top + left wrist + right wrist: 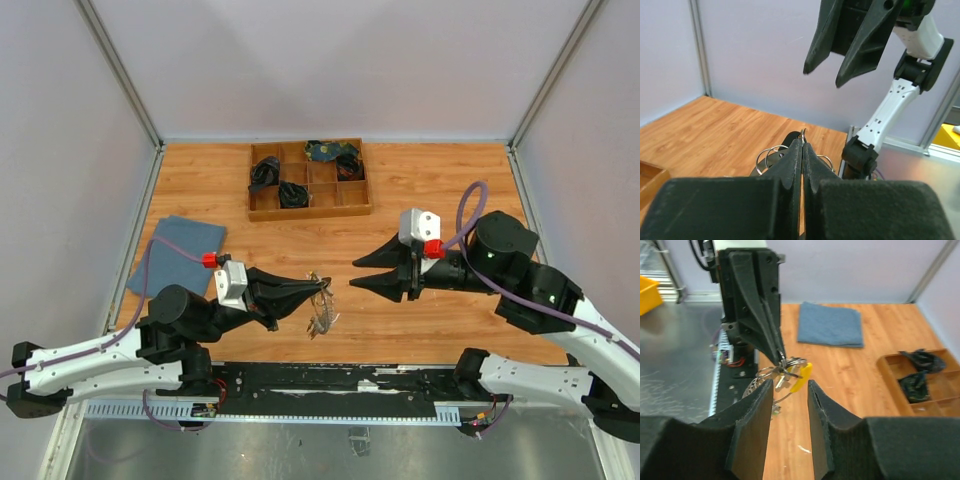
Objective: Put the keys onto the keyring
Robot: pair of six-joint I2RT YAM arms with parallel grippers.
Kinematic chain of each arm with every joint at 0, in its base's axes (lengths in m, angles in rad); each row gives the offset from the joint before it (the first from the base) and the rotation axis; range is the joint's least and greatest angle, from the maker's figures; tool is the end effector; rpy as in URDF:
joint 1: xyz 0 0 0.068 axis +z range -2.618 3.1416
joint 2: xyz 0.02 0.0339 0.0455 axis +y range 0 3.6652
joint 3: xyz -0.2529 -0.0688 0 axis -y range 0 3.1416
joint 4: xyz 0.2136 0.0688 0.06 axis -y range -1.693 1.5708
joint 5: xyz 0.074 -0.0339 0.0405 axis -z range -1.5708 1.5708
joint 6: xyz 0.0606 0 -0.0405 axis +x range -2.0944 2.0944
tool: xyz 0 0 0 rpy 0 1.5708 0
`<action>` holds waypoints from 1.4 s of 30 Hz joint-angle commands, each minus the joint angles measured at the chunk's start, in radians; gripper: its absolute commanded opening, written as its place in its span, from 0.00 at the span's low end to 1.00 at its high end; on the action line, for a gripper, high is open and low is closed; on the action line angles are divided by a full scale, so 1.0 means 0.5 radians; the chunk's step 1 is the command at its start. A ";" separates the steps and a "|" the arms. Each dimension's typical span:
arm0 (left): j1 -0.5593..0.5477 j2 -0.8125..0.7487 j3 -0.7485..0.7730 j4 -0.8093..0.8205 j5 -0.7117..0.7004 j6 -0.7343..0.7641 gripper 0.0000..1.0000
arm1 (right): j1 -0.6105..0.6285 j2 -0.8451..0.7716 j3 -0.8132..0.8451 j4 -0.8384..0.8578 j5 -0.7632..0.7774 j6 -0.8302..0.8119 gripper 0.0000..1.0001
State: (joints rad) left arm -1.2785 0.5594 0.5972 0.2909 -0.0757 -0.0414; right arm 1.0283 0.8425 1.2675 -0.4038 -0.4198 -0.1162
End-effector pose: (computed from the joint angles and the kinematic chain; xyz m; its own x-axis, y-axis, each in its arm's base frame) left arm 0.0459 -0.1366 0.3591 0.0543 -0.3236 -0.9446 0.9373 0.3428 -0.0636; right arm 0.0567 0.1419 0.4477 0.1259 0.0038 -0.9920 -0.9845 0.1237 -0.1245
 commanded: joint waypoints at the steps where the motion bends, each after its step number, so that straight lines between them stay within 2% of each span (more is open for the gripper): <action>1: -0.005 -0.045 -0.018 0.166 0.081 -0.162 0.01 | 0.027 0.066 0.061 -0.053 -0.316 0.205 0.33; 16: -0.005 0.046 0.011 0.228 0.220 -0.242 0.01 | 0.029 0.057 -0.157 0.287 -0.390 0.274 0.40; 25: -0.005 0.075 0.025 0.282 0.277 -0.236 0.01 | 0.030 0.080 -0.222 0.314 -0.424 0.289 0.33; 31: -0.005 0.074 0.023 0.304 0.294 -0.226 0.00 | 0.030 0.070 -0.259 0.293 -0.445 0.278 0.31; 42: -0.005 0.080 0.018 0.330 0.317 -0.223 0.01 | 0.030 0.078 -0.293 0.367 -0.532 0.306 0.15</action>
State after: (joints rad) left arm -1.2785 0.6071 0.5926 0.3679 0.0677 -0.1551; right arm 1.0283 0.8883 1.1324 -0.2691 -0.6483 0.0216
